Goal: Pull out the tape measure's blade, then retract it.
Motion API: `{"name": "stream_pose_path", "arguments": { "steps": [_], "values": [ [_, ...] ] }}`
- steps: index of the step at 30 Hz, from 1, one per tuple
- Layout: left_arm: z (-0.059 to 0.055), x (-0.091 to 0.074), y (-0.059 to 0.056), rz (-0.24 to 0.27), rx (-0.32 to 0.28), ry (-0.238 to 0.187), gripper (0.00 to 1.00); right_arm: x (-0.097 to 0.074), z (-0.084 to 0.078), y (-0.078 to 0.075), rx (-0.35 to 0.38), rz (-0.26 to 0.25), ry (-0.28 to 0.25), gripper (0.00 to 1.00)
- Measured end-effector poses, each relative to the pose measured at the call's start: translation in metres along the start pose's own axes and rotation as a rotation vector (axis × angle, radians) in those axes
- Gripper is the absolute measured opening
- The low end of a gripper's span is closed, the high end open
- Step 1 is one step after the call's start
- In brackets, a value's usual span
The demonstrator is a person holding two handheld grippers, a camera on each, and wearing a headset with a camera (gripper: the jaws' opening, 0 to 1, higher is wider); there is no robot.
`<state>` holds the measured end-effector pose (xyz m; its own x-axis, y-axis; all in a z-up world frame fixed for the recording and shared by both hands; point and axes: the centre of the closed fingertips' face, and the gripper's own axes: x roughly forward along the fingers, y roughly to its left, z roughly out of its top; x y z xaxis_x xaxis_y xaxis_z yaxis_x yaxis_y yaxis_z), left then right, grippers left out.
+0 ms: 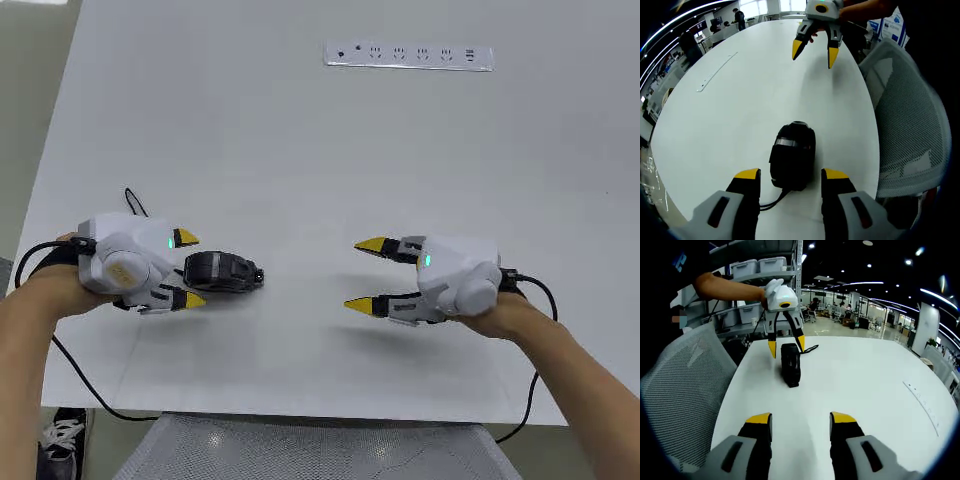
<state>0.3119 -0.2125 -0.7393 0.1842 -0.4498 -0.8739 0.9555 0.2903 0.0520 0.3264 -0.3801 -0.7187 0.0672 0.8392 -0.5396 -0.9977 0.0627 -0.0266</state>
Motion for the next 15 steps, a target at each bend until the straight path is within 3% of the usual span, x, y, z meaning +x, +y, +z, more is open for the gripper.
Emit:
{"name": "stream_pose_path", "arguments": {
  "steps": [15],
  "values": [
    [-0.003, 0.013, 0.0, -0.032, -0.001, -0.015, 0.33, 0.053, 0.001, -0.003, -0.017, 0.076, -0.012, 0.4]
  ]
}}
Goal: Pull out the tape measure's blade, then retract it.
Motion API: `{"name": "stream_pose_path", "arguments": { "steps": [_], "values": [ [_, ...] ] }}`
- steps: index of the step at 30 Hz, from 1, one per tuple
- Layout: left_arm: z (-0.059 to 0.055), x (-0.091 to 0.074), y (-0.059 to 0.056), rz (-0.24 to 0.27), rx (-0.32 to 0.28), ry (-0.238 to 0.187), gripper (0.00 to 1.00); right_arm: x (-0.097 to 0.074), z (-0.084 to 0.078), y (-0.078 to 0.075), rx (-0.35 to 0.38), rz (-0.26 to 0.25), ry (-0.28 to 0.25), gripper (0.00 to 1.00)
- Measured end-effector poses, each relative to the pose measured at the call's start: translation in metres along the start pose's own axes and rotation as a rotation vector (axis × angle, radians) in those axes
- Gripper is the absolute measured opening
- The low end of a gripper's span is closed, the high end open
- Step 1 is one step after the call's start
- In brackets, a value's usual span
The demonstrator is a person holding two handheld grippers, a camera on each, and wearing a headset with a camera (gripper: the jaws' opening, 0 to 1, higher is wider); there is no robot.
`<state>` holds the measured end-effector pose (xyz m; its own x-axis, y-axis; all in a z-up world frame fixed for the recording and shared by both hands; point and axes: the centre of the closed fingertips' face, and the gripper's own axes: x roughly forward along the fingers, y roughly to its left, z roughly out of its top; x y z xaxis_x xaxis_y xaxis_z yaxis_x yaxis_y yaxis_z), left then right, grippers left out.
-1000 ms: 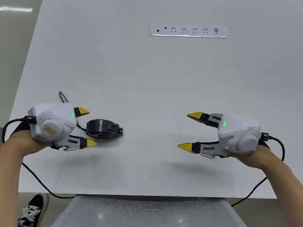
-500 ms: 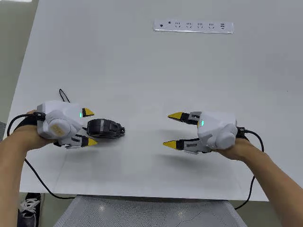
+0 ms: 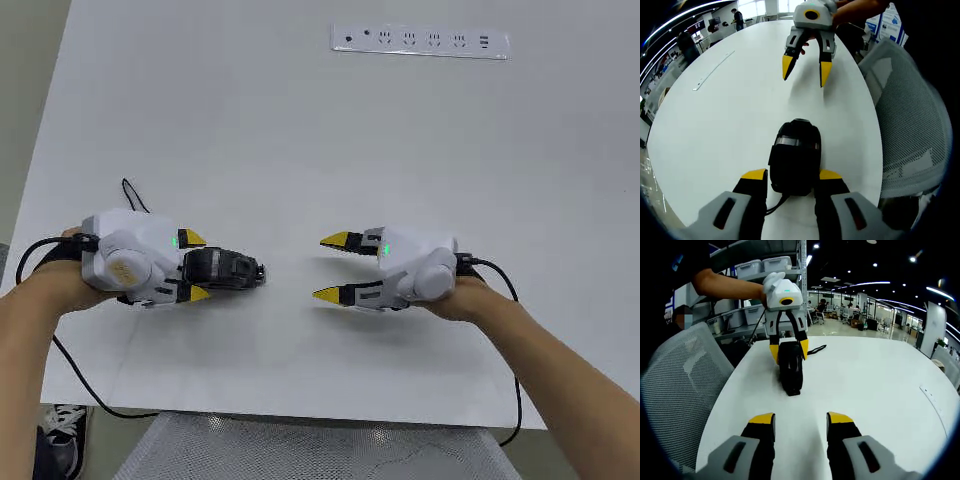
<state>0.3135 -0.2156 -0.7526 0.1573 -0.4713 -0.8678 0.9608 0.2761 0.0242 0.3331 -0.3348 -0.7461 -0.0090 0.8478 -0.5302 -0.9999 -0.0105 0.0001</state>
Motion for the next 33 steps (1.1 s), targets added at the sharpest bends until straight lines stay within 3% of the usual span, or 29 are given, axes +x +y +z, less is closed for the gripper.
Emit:
{"name": "stream_pose_path", "arguments": {
  "steps": [11, 19, 28, 33],
  "values": [
    [0.0, 0.005, -0.001, 0.002, 0.028, -0.017, 0.3, 0.036, -0.001, 0.007, -0.068, 0.076, 0.026, 0.36],
    [0.001, 0.005, 0.0, 0.014, 0.003, -0.037, 0.29, 0.061, 0.007, 0.009, -0.101, 0.109, 0.022, 0.3],
    [-0.002, 0.006, 0.001, 0.001, 0.0, -0.034, 0.29, 0.077, 0.004, 0.012, -0.092, 0.14, 0.032, 0.24],
    [-0.001, 0.005, 0.001, 0.001, 0.002, -0.035, 0.29, 0.083, 0.01, 0.01, -0.071, 0.143, 0.003, 0.21]
  ]
}}
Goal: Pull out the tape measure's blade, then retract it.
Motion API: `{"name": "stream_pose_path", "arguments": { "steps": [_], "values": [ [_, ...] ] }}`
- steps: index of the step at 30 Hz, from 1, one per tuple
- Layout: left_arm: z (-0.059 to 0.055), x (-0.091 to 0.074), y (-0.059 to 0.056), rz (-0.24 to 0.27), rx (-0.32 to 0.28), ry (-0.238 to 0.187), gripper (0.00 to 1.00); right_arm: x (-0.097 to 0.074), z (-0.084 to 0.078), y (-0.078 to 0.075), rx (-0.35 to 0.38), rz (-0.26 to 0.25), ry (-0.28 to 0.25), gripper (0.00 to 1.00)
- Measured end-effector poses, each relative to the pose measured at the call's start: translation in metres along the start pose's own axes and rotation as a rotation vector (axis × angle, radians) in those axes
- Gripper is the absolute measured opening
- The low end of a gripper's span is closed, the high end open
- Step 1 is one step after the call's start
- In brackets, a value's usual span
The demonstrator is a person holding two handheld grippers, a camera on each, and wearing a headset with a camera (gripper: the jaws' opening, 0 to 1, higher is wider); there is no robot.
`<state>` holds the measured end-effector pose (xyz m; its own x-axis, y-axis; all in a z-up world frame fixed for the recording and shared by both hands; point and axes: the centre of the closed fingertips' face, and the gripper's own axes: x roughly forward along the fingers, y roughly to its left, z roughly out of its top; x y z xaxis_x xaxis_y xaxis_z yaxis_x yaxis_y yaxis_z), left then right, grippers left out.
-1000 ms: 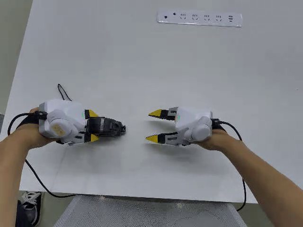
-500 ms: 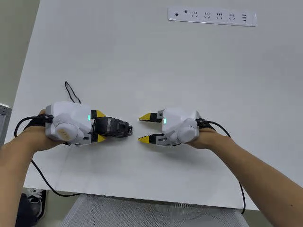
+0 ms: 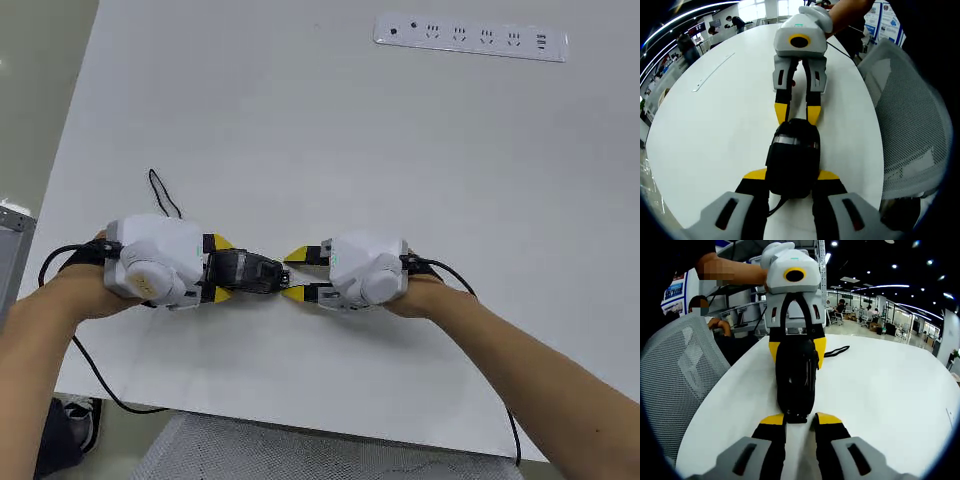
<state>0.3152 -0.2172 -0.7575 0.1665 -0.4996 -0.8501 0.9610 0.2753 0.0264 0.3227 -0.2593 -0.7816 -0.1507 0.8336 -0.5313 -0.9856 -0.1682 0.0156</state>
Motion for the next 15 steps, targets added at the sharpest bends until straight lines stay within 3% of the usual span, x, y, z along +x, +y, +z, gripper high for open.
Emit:
{"name": "stream_pose_path", "arguments": {
  "steps": [5, 15],
  "values": [
    [0.0008, -0.0006, 0.0, -0.001, -0.004, -0.006, 0.29, 0.0003, -0.0002, 0.0045, 0.002, 0.015, 0.002, 0.17],
    [0.0001, -0.0027, -0.0014, 0.005, -0.006, -0.018, 0.28, 0.0011, 0.0004, 0.0032, 0.018, -0.006, -0.009, 0.14]
  ]
}}
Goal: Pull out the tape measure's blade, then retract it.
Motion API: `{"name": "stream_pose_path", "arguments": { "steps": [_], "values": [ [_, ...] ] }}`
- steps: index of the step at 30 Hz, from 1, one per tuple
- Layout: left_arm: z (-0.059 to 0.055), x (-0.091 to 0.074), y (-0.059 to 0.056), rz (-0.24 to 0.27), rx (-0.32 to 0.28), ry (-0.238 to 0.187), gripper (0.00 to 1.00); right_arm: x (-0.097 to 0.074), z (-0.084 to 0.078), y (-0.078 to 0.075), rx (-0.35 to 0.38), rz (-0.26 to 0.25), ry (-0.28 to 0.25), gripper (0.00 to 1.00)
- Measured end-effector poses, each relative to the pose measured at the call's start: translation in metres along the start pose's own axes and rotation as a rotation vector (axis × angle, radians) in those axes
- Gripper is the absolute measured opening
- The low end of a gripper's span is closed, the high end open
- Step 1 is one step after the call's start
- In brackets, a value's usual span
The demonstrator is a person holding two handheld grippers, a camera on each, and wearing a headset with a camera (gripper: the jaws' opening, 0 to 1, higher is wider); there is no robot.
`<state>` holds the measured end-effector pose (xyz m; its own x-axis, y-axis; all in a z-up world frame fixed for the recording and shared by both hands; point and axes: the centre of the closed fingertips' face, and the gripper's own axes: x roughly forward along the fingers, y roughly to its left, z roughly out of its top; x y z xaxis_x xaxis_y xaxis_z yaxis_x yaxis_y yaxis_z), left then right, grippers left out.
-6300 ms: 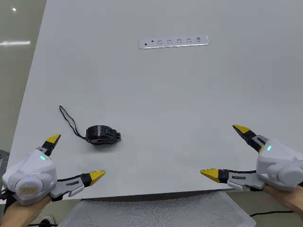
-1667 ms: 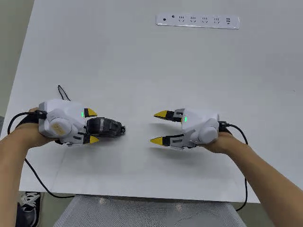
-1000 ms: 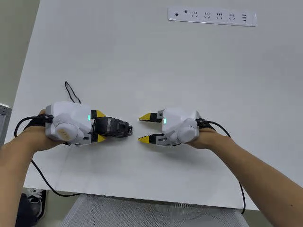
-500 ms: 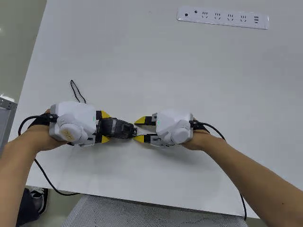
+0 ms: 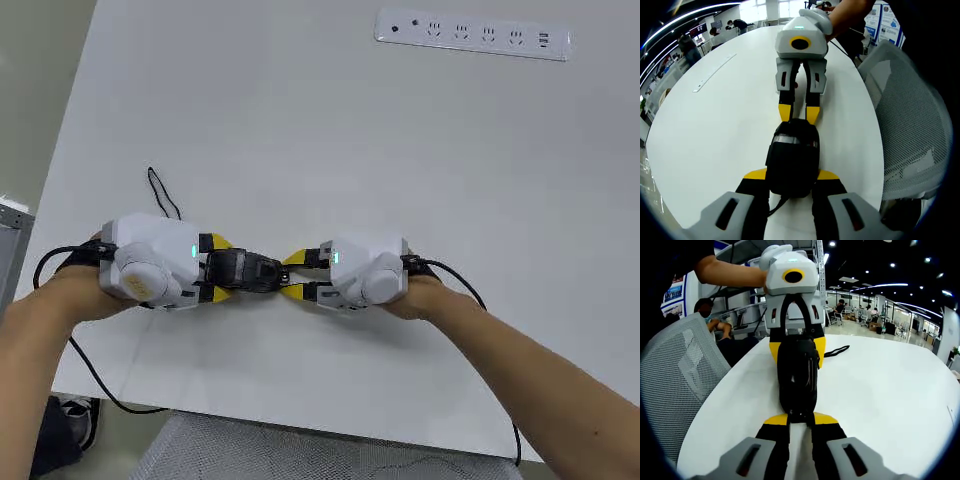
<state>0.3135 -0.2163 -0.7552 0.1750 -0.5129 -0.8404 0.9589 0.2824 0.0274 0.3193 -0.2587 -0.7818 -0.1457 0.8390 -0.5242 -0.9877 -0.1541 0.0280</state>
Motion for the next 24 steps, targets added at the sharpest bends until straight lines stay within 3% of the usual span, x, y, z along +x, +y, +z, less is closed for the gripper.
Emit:
{"name": "stream_pose_path", "arguments": {
  "steps": [24],
  "values": [
    [-0.0044, 0.0008, 0.0006, -0.009, -0.004, -0.005, 0.28, -0.0013, -0.001, 0.0024, -0.013, 0.001, 0.032, 0.09]
  ]
}}
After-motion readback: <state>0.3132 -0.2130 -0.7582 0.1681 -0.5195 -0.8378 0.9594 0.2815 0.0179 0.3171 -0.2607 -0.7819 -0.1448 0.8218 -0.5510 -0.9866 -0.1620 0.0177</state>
